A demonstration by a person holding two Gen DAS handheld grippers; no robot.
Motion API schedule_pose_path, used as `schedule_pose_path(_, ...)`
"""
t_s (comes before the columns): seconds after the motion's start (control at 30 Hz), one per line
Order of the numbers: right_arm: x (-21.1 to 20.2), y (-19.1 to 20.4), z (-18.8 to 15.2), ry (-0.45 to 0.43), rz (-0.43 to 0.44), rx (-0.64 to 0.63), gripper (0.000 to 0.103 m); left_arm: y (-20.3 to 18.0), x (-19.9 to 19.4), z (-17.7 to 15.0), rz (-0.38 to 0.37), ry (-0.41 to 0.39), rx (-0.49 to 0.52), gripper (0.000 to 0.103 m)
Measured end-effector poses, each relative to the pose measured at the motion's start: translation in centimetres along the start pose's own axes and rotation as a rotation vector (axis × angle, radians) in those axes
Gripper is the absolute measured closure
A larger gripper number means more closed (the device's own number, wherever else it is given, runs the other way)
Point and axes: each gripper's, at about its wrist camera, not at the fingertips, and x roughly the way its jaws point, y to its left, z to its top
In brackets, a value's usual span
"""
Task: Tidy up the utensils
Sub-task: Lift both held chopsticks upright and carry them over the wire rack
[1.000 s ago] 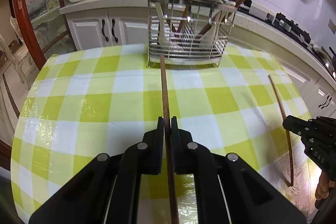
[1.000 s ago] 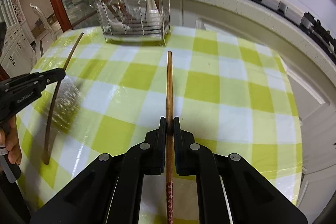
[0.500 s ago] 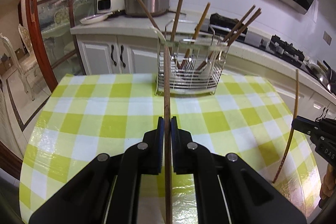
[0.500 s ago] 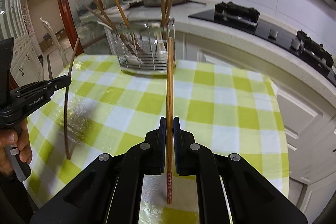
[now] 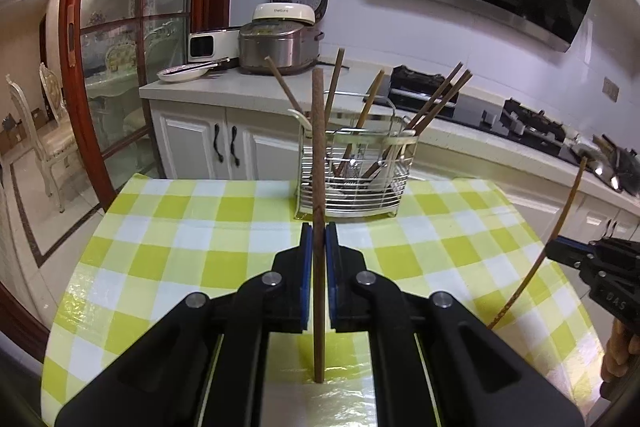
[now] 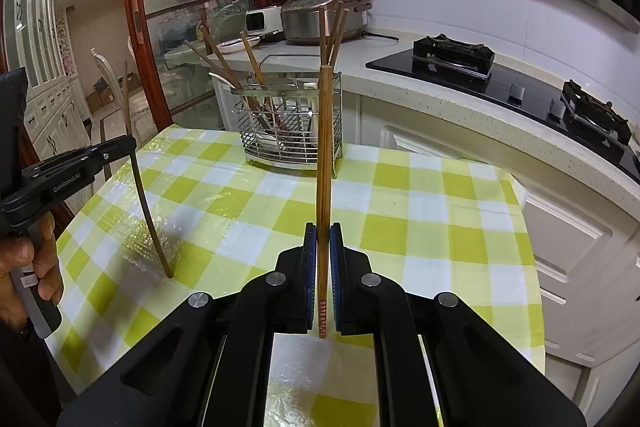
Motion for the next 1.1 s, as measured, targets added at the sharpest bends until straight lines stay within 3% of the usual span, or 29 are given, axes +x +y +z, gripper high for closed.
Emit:
schedule_pose_path(0.8,-0.7,-0.1,0.8,-0.043,-0.004,0.02,0.095,-0.1,-0.7,0.5,-0.068,-0.035,-0.007,0.097)
schedule_pose_path(1.1,-1.6,0.6,2.7,-0.077,-0.009,0.011,0.095,0.4,-2.0,1.8,-0.15,-0.068,-0.026,0.097)
